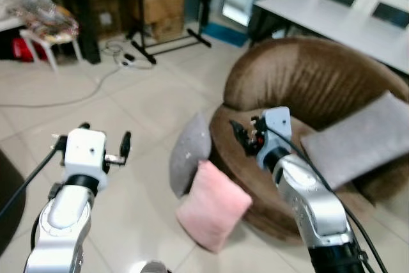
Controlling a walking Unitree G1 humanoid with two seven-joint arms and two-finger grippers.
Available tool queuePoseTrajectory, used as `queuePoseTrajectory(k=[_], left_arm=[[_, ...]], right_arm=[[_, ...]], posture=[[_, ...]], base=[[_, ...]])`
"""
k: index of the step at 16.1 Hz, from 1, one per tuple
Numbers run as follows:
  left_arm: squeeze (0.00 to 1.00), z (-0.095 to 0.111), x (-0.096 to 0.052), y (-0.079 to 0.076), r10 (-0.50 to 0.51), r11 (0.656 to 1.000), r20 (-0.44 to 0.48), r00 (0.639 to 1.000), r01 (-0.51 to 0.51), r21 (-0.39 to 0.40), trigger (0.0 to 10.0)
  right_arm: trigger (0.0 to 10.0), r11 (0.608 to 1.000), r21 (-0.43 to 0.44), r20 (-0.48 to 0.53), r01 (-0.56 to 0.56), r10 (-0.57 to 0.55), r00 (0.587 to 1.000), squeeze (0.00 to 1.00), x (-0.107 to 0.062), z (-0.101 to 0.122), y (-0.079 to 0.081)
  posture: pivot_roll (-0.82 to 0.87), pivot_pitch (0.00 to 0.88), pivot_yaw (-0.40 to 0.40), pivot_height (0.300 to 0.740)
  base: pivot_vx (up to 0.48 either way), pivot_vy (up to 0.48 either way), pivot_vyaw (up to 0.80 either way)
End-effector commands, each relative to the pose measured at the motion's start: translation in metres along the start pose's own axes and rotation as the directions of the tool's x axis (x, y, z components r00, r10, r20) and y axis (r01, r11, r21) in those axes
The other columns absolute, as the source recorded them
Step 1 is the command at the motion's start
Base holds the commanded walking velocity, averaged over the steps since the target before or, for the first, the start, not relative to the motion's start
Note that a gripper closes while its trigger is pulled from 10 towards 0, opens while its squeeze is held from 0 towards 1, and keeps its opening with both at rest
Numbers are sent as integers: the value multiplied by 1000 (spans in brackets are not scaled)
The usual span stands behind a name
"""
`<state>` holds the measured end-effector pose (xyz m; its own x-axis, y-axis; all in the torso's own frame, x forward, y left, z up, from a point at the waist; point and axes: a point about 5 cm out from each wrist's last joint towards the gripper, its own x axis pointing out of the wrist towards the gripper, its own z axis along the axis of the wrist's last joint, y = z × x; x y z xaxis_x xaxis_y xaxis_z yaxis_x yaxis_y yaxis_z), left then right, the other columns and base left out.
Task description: Move the pillow to the sofa from floor
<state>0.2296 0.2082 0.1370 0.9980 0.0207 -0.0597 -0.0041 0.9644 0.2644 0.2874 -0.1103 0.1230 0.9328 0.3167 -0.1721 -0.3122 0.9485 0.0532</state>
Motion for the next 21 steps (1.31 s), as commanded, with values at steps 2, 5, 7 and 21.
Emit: queuePoseTrajectory(k=[2,5,7,21], left_arm=[[0,3,2,-7,-33,999,15,999,34,-11,10000],[0,2,2,-7,-33,999,7,999,33,-9,10000],[0,1,2,-6,-32,999,5,999,32,-7,10000],[0,1,5,-7,-53,999,3,999,53,6,10000]], right_arm=[[10000,997,6,-19,80,-80,997,0,-3,-4,-17],[10000,994,-7,-14,108,-108,994,0,-2,-3,-21],[10000,990,13,-21,139,-139,990,0,-1,-4,-25],[10000,990,-8,-24,140,-140,990,0,-1,-7,-24]], posture=[[47,0,-123,740],[50,0,-123,740],[56,0,-124,740],[53,0,-115,740]], base=[[124,0,0],[279,0,0],[287,0,-713],[291,0,0]])
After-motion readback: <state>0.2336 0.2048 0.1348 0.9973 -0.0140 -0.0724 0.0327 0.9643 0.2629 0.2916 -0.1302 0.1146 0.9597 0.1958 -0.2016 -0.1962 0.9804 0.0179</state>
